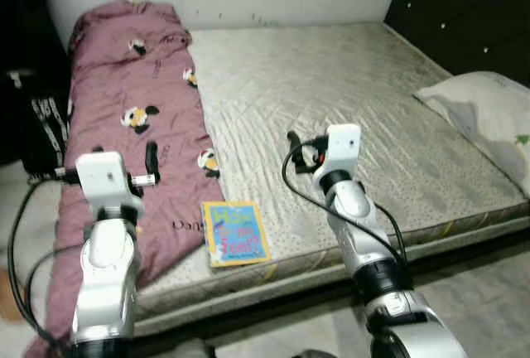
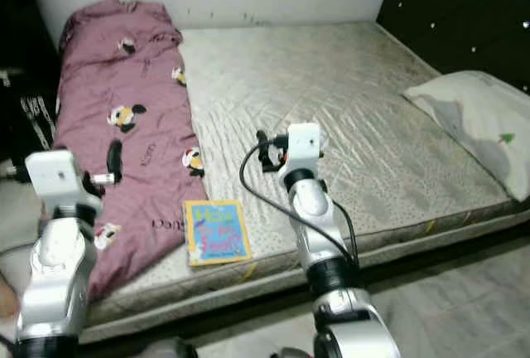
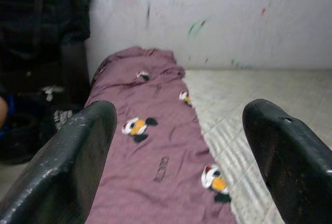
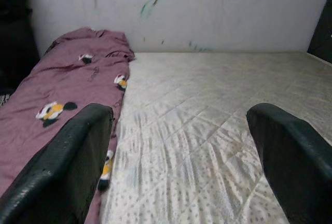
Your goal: Clean up the room
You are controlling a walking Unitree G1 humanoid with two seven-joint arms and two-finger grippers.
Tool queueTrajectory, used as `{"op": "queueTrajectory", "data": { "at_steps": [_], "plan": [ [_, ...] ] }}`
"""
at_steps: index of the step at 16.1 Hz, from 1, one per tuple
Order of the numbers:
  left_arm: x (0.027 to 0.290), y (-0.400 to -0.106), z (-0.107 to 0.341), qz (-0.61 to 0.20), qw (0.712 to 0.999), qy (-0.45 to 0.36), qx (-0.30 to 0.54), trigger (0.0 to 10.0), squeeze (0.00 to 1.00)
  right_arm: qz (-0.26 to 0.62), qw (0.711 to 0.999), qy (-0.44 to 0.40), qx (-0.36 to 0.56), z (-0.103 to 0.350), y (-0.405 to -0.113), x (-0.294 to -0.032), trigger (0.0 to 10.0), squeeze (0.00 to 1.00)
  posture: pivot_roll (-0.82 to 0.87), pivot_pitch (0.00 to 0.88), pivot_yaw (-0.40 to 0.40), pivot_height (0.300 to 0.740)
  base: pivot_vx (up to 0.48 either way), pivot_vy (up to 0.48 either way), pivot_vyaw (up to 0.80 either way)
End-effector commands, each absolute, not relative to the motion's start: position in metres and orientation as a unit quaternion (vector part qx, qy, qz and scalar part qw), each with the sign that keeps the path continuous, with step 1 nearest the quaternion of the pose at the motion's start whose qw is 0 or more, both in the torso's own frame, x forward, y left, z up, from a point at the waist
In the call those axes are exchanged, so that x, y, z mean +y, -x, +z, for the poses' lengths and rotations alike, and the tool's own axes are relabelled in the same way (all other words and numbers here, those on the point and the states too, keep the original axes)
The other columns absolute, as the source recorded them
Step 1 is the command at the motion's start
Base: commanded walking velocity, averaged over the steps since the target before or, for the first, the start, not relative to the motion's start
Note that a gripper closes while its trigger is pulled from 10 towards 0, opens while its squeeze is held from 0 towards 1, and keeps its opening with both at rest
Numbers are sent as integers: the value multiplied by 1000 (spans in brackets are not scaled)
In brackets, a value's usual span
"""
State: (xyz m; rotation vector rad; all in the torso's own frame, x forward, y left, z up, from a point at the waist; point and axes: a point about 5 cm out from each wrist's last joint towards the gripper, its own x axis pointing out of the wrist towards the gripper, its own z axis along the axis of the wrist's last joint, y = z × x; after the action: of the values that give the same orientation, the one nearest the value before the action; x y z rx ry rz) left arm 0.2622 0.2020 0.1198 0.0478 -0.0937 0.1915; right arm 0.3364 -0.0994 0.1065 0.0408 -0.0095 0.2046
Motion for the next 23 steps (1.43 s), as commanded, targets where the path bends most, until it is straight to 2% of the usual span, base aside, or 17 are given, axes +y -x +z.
{"op": "queueTrajectory", "data": {
  "at_steps": [1,3,7,12,15,18,23],
  "plan": [
    [202,-259,120,98,994,-27,-41,10000,0,114,993,-13,-21,112,-335,-96,10000,0,33,0,-42,740,0,0,456],
    [203,-252,117,96,994,-32,-30,10000,0,110,994,-20,-15,108,-332,-94,10000,0,21,0,-37,740,0,0,322],
    [193,-257,116,78,996,-21,-26,10000,0,75,997,-16,3,102,-327,-115,10000,0,-6,29,-39,740,0,0,0],
    [188,-256,112,65,998,-8,-8,10000,0,59,998,-13,17,99,-315,-126,10000,0,-38,82,-42,740,0,0,0],
    [183,-257,109,65,998,-1,3,10000,0,56,998,-10,21,100,-315,-129,10000,0,-41,85,-46,740,0,474,0],
    [181,-258,112,56,998,-4,-7,10000,0,60,998,-11,13,105,-317,-125,10000,0,-44,92,-35,740,0,480,0],
    [180,-261,116,49,999,-8,-16,10000,0,65,998,-21,9,109,-319,-121,10000,0,-46,91,-27,740,0,0,0]
  ]
}}
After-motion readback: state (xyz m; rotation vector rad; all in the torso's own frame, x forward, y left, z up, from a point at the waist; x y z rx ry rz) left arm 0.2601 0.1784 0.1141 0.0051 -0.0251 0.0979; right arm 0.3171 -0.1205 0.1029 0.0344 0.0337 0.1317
